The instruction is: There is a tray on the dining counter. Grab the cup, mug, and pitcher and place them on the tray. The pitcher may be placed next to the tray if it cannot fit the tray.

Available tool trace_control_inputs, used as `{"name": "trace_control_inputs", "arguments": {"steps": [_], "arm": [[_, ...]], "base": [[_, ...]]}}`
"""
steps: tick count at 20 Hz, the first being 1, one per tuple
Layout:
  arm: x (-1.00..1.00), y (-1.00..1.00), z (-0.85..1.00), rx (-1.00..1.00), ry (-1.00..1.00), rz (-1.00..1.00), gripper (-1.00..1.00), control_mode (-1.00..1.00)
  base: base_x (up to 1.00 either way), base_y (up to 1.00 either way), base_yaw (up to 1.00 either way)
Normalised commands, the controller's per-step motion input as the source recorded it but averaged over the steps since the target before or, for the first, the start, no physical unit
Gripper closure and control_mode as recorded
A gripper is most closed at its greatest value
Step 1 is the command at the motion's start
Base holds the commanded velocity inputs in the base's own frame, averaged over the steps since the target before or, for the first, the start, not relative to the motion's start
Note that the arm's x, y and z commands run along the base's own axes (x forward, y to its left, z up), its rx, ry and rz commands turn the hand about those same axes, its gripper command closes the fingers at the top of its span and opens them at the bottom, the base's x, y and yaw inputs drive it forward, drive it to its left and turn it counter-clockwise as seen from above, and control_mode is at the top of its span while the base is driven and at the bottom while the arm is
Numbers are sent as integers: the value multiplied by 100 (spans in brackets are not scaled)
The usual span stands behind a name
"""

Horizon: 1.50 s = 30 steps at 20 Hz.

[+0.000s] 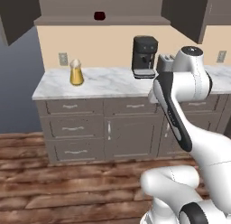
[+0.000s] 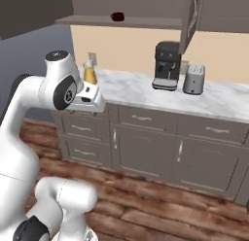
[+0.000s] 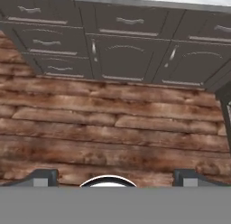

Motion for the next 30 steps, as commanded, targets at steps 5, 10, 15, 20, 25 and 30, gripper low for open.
{"name": "trace_control_inputs", "arguments": {"steps": [5, 10, 15, 20, 25, 30], "arm": [[0, 0, 0, 0, 0, 0, -100, 100], [0, 0, 0, 0, 0, 0, -100, 100], [0, 0, 0, 0, 0, 0, -100, 100], [0, 0, 0, 0, 0, 0, -100, 100], [0, 0, 0, 0, 0, 0, -100, 100], [0, 0, 0, 0, 0, 0, -100, 100]], "base": [[80, 18, -1], [73, 19, -2], [46, 34, -6], [19, 58, -8], [10, 33, -5], [12, 8, -2]]}}
